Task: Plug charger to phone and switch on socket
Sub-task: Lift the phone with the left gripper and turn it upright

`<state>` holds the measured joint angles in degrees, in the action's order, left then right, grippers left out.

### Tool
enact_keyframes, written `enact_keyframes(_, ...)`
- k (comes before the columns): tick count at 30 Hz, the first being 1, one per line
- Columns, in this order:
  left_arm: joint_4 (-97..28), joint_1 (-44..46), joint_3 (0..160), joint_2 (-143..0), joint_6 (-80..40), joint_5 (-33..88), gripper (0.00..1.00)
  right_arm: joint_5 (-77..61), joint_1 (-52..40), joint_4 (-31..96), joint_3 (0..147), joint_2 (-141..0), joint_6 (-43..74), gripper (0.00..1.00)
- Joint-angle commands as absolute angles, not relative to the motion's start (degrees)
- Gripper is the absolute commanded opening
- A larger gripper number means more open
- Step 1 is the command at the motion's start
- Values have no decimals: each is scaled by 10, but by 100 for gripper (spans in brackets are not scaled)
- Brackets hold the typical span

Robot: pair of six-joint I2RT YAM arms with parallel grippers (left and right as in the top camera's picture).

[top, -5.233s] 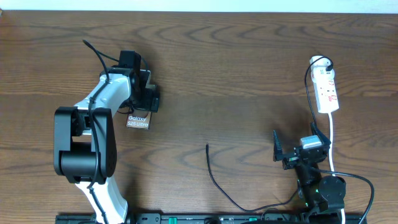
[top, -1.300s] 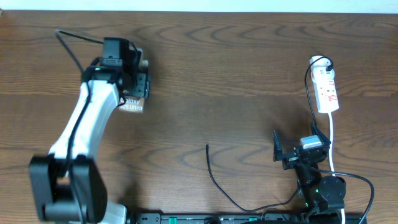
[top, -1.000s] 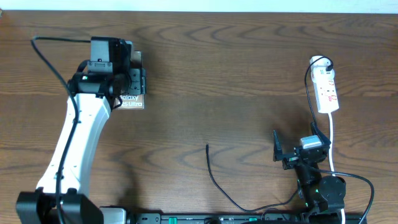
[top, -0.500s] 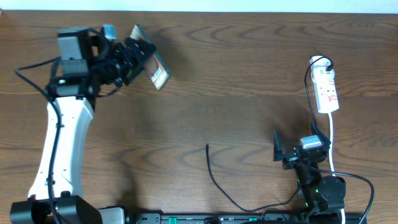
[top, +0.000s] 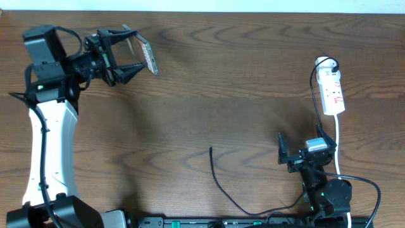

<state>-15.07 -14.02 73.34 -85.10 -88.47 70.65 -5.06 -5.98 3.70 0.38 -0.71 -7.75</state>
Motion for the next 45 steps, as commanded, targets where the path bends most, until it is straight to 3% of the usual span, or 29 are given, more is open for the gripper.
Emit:
enact_keyframes(1,-144,-150,752,-832,-930,759,7,-46,-63,40,3,-3,-72,99)
enact_keyframes(15,-144,-151,751,-833,-907,737,8,-46,-63,40,3,-3,-71,99)
enact_keyframes(19,-163,-144,749,-833,-791,626,7,-46,-63,40,3,-3,-71,99)
enact_keyframes(23,-270,-126,746,-833,-701,467,7,-46,-63,40,3,-3,-71,99)
enact_keyframes(32,-483,-67,727,-846,-664,111,8,-46,-63,40,3,-3,-72,99)
enact_keyframes(45,-514,-37,726,-870,-664,64,7,-28,-63,31,3,-3,-116,99)
